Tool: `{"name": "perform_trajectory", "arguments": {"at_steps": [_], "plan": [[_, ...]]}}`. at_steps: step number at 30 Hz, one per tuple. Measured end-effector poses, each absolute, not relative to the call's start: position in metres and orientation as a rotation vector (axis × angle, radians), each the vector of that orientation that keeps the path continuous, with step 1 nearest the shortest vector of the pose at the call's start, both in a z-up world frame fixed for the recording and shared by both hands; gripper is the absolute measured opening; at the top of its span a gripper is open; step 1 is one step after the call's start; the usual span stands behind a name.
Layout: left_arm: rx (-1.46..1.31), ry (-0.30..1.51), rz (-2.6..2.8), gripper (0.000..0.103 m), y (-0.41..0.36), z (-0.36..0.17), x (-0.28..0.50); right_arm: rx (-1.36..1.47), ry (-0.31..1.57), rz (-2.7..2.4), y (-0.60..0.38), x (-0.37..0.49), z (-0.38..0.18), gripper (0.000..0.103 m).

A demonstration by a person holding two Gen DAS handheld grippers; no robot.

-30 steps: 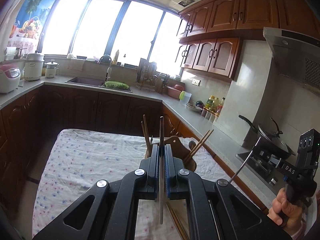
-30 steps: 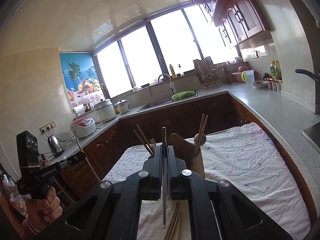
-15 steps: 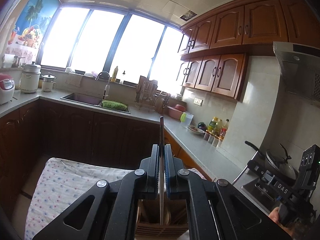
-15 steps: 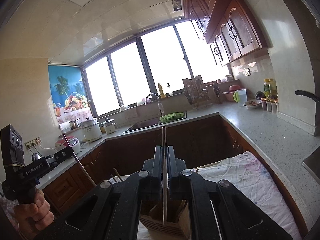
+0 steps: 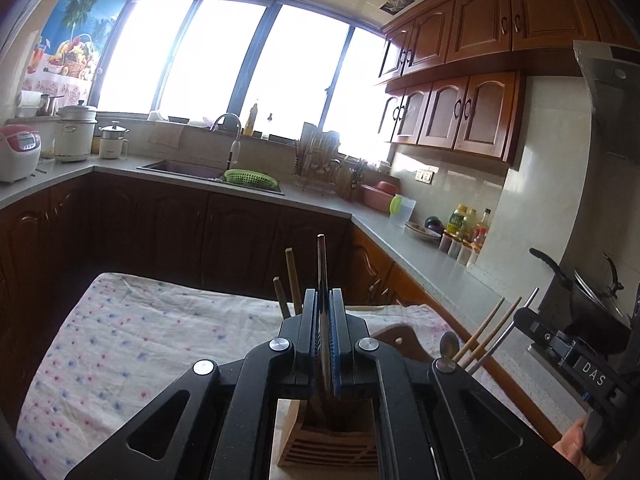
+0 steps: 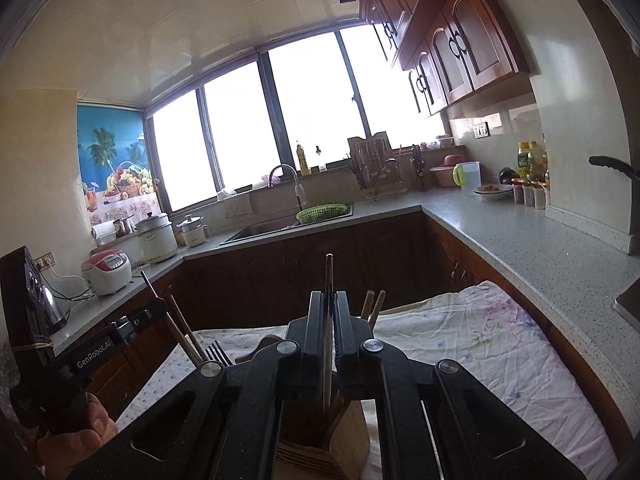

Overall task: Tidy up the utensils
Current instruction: 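Lower both chopsticks into the wooden holder and open both grippers, then move both open grippers back over the remaining chopsticks on the cloth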

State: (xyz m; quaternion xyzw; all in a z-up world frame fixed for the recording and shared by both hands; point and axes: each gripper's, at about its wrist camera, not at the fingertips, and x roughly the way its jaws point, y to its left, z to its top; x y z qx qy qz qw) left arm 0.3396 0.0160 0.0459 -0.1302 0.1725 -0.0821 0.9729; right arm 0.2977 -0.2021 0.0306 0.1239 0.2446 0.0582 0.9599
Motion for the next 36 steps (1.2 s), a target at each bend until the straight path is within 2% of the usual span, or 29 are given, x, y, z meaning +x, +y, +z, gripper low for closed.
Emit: {"name": "perform_trajectory", "arguments": {"at_steps": [6,15,20,22,23,24,25,26,27,28,29,30,33,36], "plan": [[-0.269,0.402,-0.172,0.004,0.021,0.035,0.349,0.266,0.577,0.116,-0.204,0.300,0.005,0.005],[-0.272,0.421,-0.174,0.004,0.027,0.043,0.352,0.281,0.602,0.113,-0.208,0.303,0.005,0.005],[-0.291,0.447,-0.184,0.004,0.034,0.047,0.348,0.312,0.610,0.115,-0.213,0.301,0.005,0.015],[-0.301,0.441,-0.187,0.010,0.038,0.053,0.339,0.332,0.601,0.117,-0.218,0.296,0.009,0.027],[-0.303,0.435,-0.182,0.018,0.039,0.056,0.333,0.342,0.591,0.120,-0.220,0.293,0.012,0.038],[-0.306,0.427,-0.177,0.028,0.041,0.060,0.327,0.349,0.577,0.121,-0.222,0.288,0.016,0.042],[-0.309,0.419,-0.176,0.034,0.042,0.061,0.318,0.354,0.563,0.118,-0.224,0.283,0.021,0.051],[-0.311,0.411,-0.176,0.046,0.044,0.065,0.310,0.362,0.548,0.118,-0.227,0.278,0.026,0.066],[-0.310,0.404,-0.169,0.061,0.045,0.066,0.301,0.372,0.532,0.119,-0.228,0.272,0.031,0.075],[-0.308,0.401,-0.153,0.070,0.046,0.068,0.291,0.381,0.514,0.122,-0.231,0.266,0.035,0.089],[-0.305,0.394,-0.133,0.086,0.047,0.069,0.280,0.390,0.496,0.125,-0.233,0.258,0.040,0.097],[-0.304,0.383,-0.121,0.092,0.048,0.071,0.270,0.395,0.479,0.125,-0.234,0.252,0.045,0.099],[-0.301,0.373,-0.121,0.098,0.050,0.070,0.237,0.394,0.442,0.133,-0.237,0.230,0.057,0.100],[-0.303,0.383,-0.116,0.099,0.051,0.065,0.207,0.400,0.439,0.145,-0.237,0.209,0.062,0.101]]}}
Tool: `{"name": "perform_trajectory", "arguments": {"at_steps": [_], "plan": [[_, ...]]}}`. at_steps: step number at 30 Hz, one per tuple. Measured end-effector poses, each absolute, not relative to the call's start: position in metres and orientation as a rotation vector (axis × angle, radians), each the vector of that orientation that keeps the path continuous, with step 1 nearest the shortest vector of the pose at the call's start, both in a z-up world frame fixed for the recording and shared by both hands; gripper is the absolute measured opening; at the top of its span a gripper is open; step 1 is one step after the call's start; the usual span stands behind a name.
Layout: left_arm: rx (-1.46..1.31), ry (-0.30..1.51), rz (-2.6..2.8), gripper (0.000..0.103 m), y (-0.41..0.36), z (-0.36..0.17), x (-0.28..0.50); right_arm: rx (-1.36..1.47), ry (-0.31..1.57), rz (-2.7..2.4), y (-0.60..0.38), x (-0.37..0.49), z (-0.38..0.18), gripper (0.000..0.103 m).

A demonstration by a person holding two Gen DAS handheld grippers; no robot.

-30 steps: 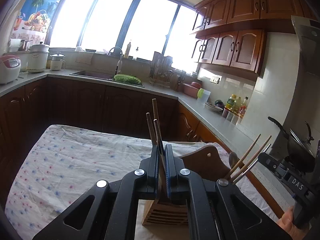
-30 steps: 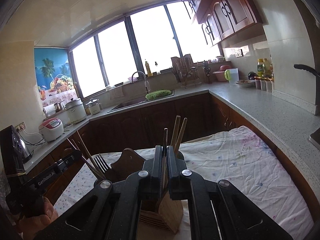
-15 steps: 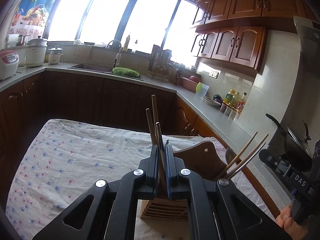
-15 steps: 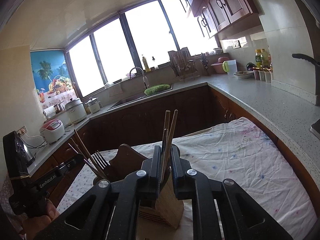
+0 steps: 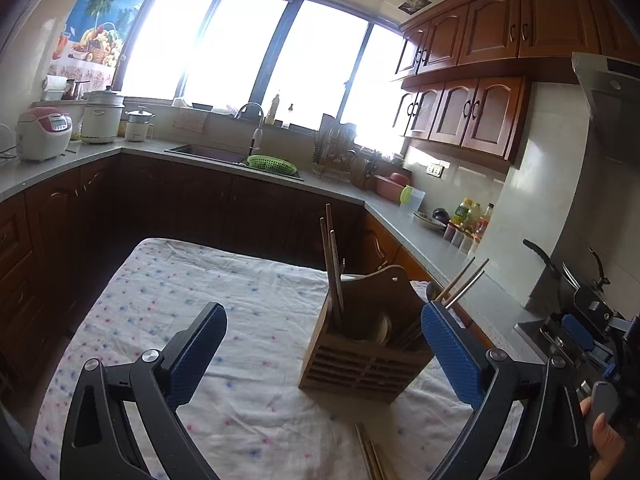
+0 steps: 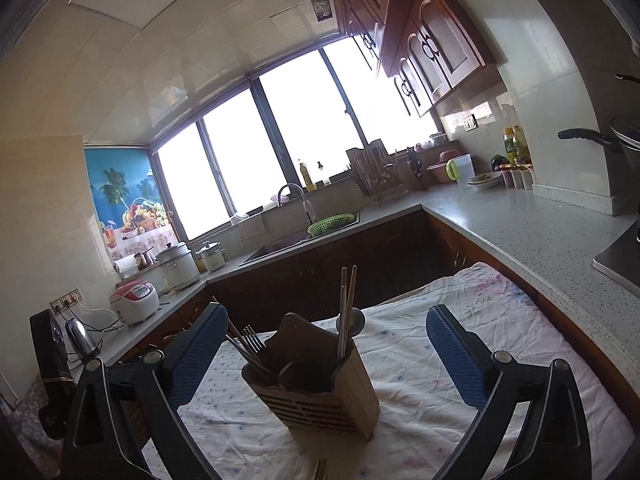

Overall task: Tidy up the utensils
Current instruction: 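Move both open grippers back over the remaining chopsticks on the cloth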

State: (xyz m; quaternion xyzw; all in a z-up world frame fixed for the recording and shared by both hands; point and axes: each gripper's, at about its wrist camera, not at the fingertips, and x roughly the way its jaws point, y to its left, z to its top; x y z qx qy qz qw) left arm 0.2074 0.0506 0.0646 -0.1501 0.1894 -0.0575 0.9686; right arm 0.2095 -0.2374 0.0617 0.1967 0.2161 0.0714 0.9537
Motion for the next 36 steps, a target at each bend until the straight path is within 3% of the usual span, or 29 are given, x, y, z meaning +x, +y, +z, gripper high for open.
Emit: {"name": "perform_trajectory", "arguments": {"at_steps": [13,25,28,33,36], "plan": [[-0.330,0.506,-0.102,0.100,0.054,0.045,0.133,0.423,0.544,0.159,-0.237,0.137,0.036,0.101],[-0.210,0.722,-0.166,0.098,-0.006,0.018,0.149,0.476,0.630,0.112,-0.251,0.098,0.009,0.101],[-0.150,0.792,-0.185,0.092,-0.033,0.004,0.165,0.488,0.628,0.100,-0.256,0.093,0.009,0.101],[-0.091,0.902,-0.201,0.063,-0.063,-0.023,0.191,0.497,0.627,0.088,-0.261,0.089,0.010,0.101],[-0.037,0.905,-0.190,0.061,-0.075,-0.029,0.195,0.502,0.632,0.087,-0.263,0.089,0.009,0.101]]}}
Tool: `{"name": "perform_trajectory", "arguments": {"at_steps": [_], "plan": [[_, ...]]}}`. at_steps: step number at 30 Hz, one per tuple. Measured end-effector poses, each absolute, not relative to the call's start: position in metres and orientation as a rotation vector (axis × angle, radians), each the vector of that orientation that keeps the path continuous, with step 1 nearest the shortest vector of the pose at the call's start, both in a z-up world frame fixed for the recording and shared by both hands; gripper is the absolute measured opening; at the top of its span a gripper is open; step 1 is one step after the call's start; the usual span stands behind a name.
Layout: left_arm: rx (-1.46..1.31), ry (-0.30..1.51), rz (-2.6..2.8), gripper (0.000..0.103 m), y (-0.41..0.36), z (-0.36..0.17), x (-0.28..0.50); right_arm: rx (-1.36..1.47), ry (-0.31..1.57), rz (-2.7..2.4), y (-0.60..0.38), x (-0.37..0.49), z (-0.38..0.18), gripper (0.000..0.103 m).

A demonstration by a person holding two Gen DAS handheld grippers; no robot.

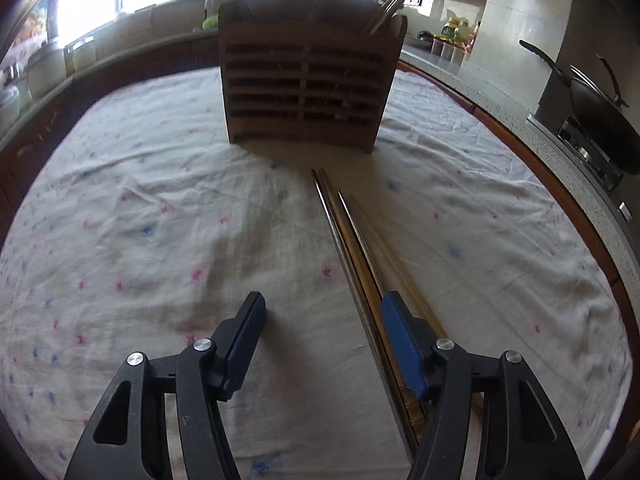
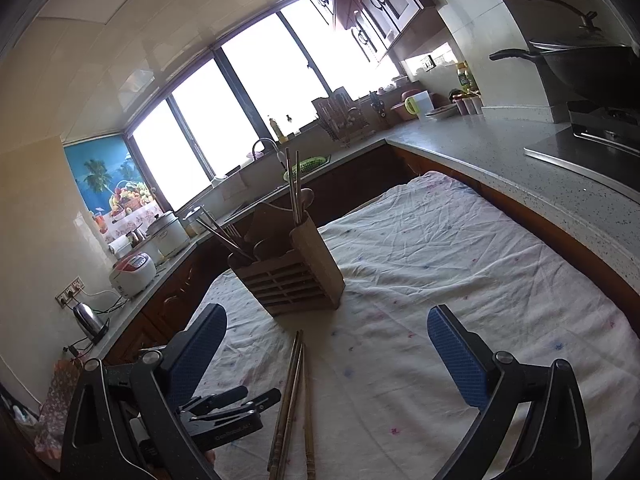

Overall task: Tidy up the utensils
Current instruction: 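Move both open grippers back over the remaining chopsticks on the cloth, then close the right gripper on a bamboo chopstick while the left grasps a metal chopstick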

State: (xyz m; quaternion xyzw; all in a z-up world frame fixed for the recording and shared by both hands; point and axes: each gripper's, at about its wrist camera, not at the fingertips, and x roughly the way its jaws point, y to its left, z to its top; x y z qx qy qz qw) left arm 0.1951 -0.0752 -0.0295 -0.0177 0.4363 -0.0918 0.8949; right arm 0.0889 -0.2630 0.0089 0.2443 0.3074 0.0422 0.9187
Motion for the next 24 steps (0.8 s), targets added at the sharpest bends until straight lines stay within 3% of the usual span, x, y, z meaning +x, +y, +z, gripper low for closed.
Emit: {"name": "perform_trajectory", "arguments": {"at_steps": [4,6,15,16,18,24], "plan": [[-0.018,0.915,-0.175,0.057,-0.072,-0.030,0.197,0.496,0.644,0.094,-0.259,0.089,0.006,0.101],[0.031,0.926,-0.143,0.041,-0.063,-0.034,0.194,0.493,0.653,0.101,-0.256,0.091,0.003,0.101],[-0.122,0.941,-0.176,0.039,-0.007,-0.023,0.154,0.459,0.753,0.158,-0.234,0.105,-0.024,0.096],[-0.141,0.936,-0.174,0.039,-0.001,-0.021,0.152,0.438,0.787,0.170,-0.228,0.110,-0.031,0.090],[-0.163,0.919,-0.165,0.039,0.008,-0.015,0.148,0.384,0.870,0.191,-0.213,0.122,-0.049,0.070],[-0.211,0.905,-0.143,0.039,0.026,-0.014,0.144,0.217,1.064,0.273,-0.163,0.154,-0.096,0.040]]}}
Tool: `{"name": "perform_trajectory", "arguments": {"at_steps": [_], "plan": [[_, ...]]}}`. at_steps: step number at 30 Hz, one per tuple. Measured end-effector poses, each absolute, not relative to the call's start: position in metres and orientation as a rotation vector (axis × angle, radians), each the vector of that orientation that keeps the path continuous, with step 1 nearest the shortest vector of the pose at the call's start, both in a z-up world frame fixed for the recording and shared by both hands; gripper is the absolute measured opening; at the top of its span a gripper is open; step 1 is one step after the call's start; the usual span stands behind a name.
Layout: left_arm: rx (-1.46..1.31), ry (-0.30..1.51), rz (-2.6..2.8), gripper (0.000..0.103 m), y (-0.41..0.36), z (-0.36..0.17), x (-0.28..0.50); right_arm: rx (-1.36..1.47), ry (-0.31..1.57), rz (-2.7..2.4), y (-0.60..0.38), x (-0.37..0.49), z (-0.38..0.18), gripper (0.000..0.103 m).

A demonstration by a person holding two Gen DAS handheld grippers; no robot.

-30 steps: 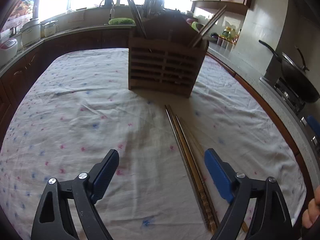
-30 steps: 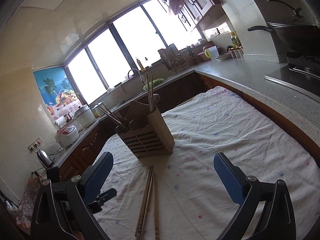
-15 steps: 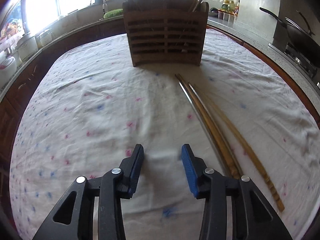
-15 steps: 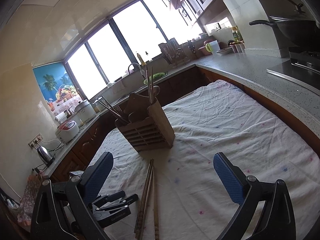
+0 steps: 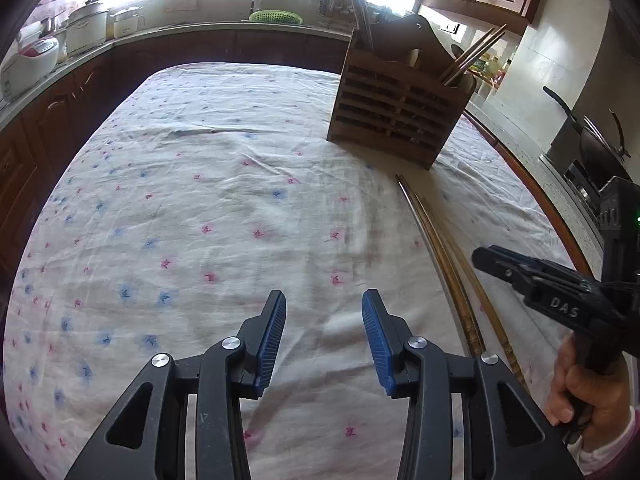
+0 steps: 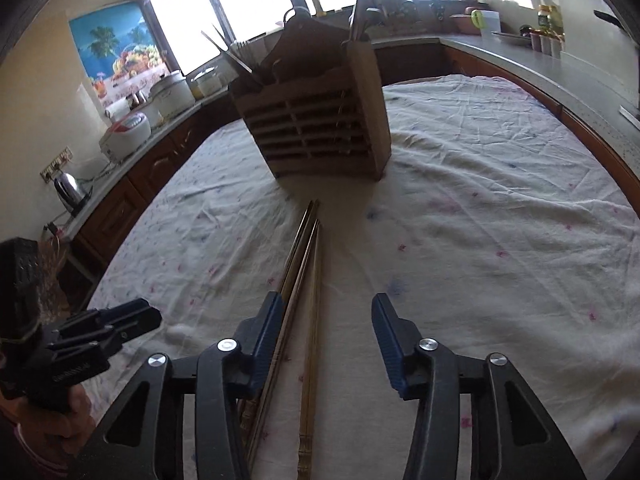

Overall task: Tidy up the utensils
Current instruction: 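Close the right gripper on a bamboo chopstick while the left grasps a metal chopstick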

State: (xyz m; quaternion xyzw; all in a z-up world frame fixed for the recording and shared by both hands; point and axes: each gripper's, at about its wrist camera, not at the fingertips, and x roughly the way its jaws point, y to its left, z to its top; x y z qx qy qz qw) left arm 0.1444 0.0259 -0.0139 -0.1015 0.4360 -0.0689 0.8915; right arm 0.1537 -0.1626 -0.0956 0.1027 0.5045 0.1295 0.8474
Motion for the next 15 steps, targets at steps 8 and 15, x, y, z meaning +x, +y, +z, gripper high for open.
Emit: {"name": "perform_trajectory", "arguments": {"at_steps": [8,15], "plan": [[-0.208,0.902,-0.195,0.043,0.007,-0.011,0.171,0.064,1.133,0.225,-0.152,0.170,-0.115,0.007],[-0.138,0.920,-0.240,0.043,-0.035,-0.019,0.233,0.164,1.142,0.130,-0.211,0.166,-0.115,0.011]]}}
